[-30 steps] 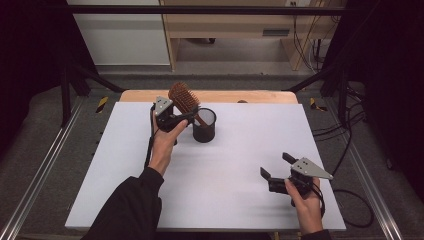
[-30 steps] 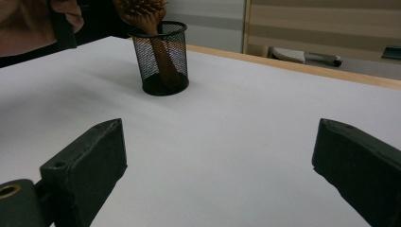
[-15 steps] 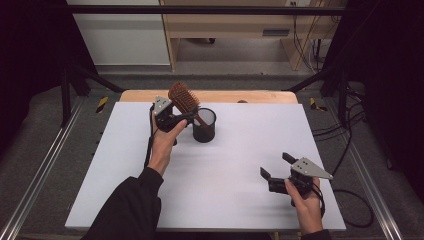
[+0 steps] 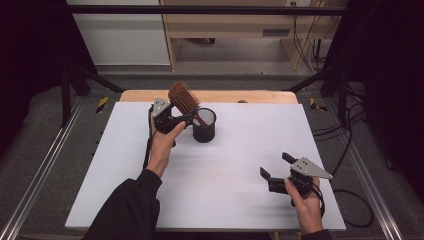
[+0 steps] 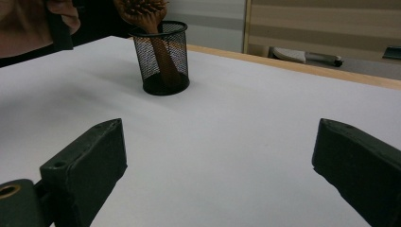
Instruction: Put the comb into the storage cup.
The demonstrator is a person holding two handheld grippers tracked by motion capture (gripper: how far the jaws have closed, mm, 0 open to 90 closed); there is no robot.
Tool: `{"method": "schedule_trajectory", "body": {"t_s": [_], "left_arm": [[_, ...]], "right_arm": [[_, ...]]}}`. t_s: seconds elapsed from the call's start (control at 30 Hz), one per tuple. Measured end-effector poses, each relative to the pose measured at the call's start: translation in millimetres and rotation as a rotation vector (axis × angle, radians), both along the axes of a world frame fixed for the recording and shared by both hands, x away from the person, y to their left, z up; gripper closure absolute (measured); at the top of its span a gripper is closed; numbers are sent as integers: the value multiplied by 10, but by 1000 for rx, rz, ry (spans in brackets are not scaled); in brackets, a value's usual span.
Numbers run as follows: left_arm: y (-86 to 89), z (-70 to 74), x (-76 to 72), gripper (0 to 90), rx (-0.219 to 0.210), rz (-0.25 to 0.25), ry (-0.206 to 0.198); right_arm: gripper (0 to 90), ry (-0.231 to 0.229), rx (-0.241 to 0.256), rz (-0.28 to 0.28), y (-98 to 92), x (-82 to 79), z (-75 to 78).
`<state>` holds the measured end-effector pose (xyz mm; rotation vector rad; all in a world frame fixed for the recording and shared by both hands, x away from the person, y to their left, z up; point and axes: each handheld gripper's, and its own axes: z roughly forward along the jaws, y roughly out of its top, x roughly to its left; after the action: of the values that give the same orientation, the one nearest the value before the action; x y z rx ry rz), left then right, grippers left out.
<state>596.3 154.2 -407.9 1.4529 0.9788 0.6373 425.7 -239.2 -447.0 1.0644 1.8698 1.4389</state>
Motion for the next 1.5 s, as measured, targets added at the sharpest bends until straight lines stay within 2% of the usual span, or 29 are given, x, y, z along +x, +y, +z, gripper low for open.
{"method": "schedule_trajectory", "body": {"t_s": [0.27, 0.9, 1.3, 1.5], "left_arm": [[3, 14, -61, 40, 31, -5, -7], [1, -1, -191, 41, 76, -5, 9], [25, -34, -376, 39, 102, -17, 12], [59, -30, -477, 38, 101, -27, 8]], "right_arm": [[40, -1, 1, 2, 5, 2, -1], [40, -5, 10, 8, -13, 6, 1], [40, -14, 8, 17, -4, 6, 11], [38, -9, 9, 21, 1, 12, 7]]}}
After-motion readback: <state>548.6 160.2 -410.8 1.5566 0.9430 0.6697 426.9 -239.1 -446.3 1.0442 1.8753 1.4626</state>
